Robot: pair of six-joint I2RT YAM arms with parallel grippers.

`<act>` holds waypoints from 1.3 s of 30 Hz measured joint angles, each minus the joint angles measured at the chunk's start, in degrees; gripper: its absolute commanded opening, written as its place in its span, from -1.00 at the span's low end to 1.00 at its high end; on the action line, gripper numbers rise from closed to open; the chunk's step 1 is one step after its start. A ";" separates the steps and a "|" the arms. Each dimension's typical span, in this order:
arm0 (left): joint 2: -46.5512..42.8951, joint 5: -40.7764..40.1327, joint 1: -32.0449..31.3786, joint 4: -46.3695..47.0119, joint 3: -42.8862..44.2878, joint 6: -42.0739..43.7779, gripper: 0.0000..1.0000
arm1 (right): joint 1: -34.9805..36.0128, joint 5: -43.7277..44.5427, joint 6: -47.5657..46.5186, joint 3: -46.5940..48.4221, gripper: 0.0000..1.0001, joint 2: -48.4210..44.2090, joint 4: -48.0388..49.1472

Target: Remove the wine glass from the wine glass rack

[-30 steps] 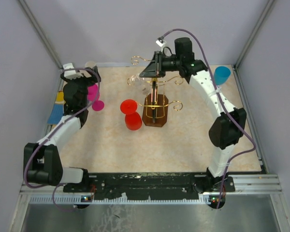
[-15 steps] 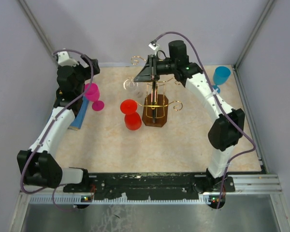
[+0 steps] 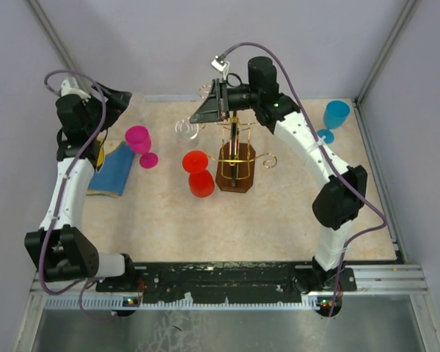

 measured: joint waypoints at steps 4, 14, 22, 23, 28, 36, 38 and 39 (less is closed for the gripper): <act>0.48 7.21 2.80 -5.70 2.58 -6.84 1.00 | 0.85 -1.66 1.03 3.67 -1.00 1.33 2.58; -1.90 29.09 3.43 -6.73 -2.36 -25.09 1.00 | 3.78 -4.17 0.87 10.75 -1.00 4.02 4.22; -4.85 39.56 3.04 -3.19 -8.31 -38.21 1.00 | 4.48 -3.34 -3.78 17.35 -1.00 5.73 0.63; -5.64 40.35 2.80 -2.51 -9.42 -40.22 1.00 | 4.57 -3.02 -4.79 18.10 -1.00 6.03 -0.11; -7.87 42.62 1.62 0.68 -12.15 -48.43 1.00 | 5.55 -1.53 -9.99 18.84 -1.00 6.14 -4.35; -9.35 43.50 1.25 6.93 -13.51 -59.04 1.00 | 8.07 1.75 -21.99 20.94 -1.00 6.45 -13.14; -9.35 43.76 1.25 7.65 -13.51 -60.24 1.00 | 8.63 3.23 -25.77 21.42 -1.00 6.43 -15.54; -9.35 43.82 1.25 7.93 -13.51 -60.70 1.00 | 9.09 4.24 -28.22 21.42 -1.00 6.29 -17.14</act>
